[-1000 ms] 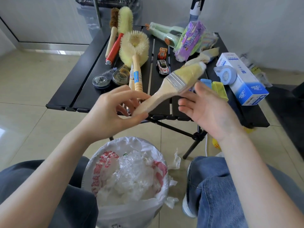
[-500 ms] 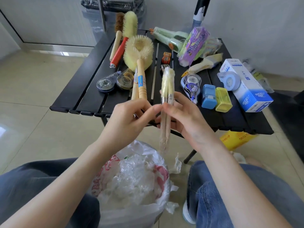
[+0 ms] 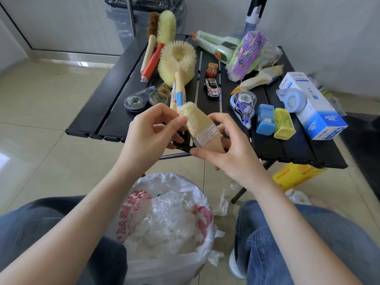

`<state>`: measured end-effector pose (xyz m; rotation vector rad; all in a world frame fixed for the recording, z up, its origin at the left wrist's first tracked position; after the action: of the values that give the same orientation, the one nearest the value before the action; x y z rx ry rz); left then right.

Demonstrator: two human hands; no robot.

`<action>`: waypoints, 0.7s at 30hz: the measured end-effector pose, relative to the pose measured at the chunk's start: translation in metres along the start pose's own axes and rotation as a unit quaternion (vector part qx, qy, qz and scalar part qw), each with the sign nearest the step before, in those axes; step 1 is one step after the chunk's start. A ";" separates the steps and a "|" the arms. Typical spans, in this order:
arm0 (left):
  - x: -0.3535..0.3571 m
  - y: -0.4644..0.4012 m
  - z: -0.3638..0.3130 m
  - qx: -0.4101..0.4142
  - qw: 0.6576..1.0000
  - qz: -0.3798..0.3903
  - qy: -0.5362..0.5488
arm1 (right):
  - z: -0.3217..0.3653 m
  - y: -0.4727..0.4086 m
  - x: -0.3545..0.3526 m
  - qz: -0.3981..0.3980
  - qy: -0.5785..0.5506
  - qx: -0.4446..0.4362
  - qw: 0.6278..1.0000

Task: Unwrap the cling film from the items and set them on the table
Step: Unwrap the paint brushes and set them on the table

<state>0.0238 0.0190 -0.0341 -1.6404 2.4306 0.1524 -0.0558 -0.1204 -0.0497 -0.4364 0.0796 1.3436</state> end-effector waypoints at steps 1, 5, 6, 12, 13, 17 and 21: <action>-0.002 0.000 0.000 0.018 0.999 -0.020 -0.024 | 0.000 0.000 0.000 -0.004 0.014 -0.007 1.000; -0.004 0.008 -0.019 0.163 0.979 -0.067 -0.106 | 0.003 0.000 -0.003 -0.016 0.071 -0.034 0.997; -0.003 0.010 -0.023 0.196 0.971 -0.059 -0.125 | 0.004 0.001 -0.003 -0.016 0.078 -0.036 0.996; 0.000 0.005 -0.018 0.228 0.954 -0.044 -0.192 | 0.005 0.004 -0.003 -0.009 0.124 -0.045 0.991; 0.001 0.003 -0.017 0.227 0.953 -0.039 -0.197 | 0.005 0.004 -0.004 -0.009 0.130 -0.046 0.990; 0.003 0.000 -0.015 0.212 0.961 -0.007 -0.179 | 0.009 0.004 -0.005 -0.009 0.152 -0.059 0.987; 0.006 0.000 -0.014 0.226 0.955 0.009 -0.191 | 0.009 0.004 -0.008 -0.013 0.165 -0.066 0.984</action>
<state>0.0199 0.0113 -0.0215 -1.2518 2.0010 -0.0759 -0.0631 -0.1239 -0.0396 -0.7684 0.2599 1.2450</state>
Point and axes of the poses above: each hand's wrist, its own y-axis away from the middle knuckle, its own x-axis out of the palm, z = x × y, the point moved 7 cm from there along -y, towards the middle knuckle, and after that the axes turned 9 degrees about -x, right-handed, at the moved point
